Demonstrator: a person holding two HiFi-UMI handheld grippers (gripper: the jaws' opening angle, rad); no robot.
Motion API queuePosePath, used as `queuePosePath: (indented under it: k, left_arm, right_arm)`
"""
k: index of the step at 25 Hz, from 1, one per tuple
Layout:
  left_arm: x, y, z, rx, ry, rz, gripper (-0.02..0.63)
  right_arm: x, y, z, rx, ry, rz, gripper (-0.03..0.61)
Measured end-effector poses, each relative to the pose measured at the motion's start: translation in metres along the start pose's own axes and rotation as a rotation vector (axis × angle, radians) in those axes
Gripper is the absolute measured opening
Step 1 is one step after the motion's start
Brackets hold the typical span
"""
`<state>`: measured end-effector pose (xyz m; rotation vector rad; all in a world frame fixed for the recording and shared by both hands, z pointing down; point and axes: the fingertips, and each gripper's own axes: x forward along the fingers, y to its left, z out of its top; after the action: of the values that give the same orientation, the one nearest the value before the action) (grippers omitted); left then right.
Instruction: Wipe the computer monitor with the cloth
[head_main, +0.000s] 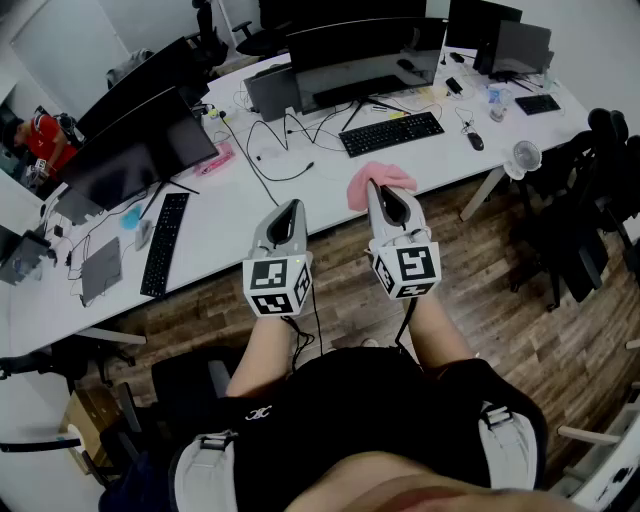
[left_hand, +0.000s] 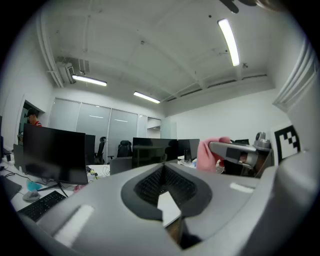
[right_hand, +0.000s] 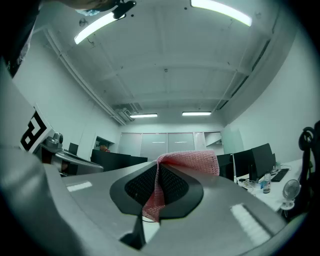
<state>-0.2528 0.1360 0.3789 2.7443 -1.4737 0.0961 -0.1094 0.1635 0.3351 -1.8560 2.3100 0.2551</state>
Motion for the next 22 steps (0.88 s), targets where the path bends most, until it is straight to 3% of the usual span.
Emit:
queuePosePath:
  k: [8,22]
  left_arm:
    - [0.005,-0.011,-0.002,0.003,0.004,-0.01,0.049]
    - [0.042,-0.045,-0.019,0.004,0.05,-0.01,0.049]
  right_arm:
    - [-0.012,-0.014,0.008,0.015,-0.055,-0.023,0.009]
    - [-0.022,-0.063,-0.009,0.008,-0.025,-0.038,0.009]
